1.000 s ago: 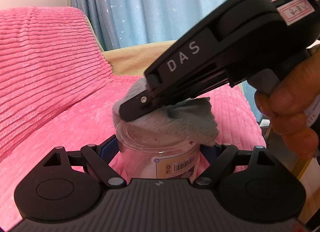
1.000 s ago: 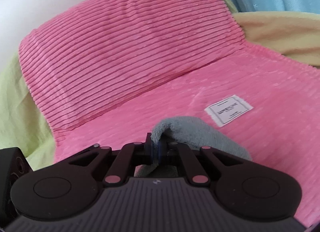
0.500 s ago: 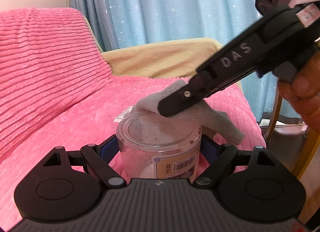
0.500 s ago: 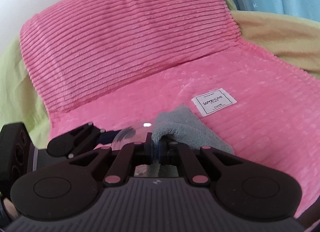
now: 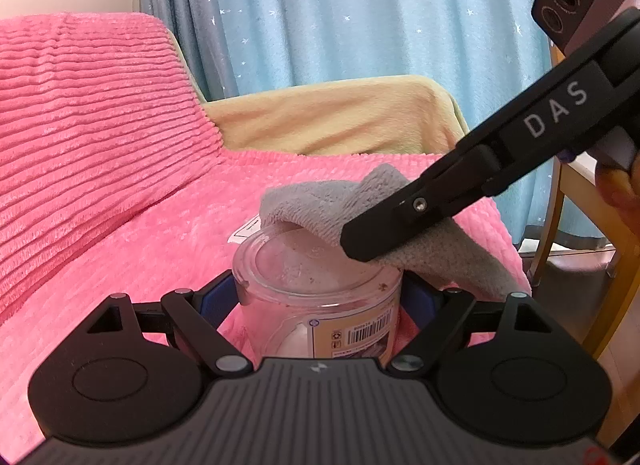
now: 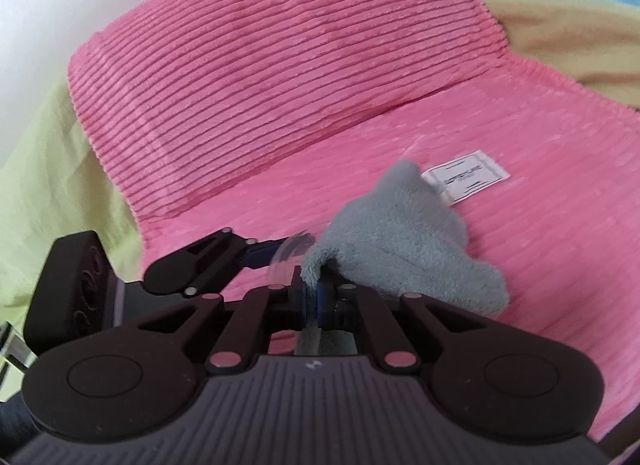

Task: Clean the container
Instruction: 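Wipe the cloth across the jar's rim and labelled wall with the right tool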

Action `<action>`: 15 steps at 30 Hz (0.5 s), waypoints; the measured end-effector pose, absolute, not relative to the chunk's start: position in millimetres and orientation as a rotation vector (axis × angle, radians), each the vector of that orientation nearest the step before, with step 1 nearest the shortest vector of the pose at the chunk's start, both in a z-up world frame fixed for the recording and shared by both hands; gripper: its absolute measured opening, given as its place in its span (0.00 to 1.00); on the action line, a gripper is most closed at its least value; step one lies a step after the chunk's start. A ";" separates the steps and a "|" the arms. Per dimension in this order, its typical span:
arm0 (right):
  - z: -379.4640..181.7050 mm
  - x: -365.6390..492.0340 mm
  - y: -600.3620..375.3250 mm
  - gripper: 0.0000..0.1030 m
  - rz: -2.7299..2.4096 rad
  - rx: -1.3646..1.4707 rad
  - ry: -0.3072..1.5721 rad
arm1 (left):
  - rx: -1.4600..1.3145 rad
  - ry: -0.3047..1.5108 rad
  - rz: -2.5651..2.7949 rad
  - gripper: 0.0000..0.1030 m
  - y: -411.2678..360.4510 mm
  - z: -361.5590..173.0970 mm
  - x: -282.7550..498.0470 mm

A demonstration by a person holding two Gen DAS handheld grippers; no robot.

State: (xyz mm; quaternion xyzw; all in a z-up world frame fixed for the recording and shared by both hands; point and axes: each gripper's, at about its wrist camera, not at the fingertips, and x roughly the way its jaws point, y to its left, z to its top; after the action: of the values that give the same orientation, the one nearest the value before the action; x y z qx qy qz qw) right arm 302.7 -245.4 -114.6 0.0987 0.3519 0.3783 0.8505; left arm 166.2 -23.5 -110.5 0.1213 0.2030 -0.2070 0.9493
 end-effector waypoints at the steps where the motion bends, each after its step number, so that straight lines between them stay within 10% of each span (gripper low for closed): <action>1: -114.8 302.3 -243.6 0.02 0.802 0.213 0.741 | 0.247 0.413 -0.421 0.82 -23.6 -110.5 166.3; 15: -117.4 305.0 -214.0 0.02 0.818 0.217 0.693 | 0.241 0.414 -0.433 0.83 -11.4 -111.7 169.7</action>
State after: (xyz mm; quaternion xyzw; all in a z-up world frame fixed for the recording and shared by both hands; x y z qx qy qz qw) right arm 305.0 -214.0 -117.4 0.1031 0.3295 0.3887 0.8542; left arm 169.7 -11.4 -111.7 0.1184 0.2033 -0.2130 0.9483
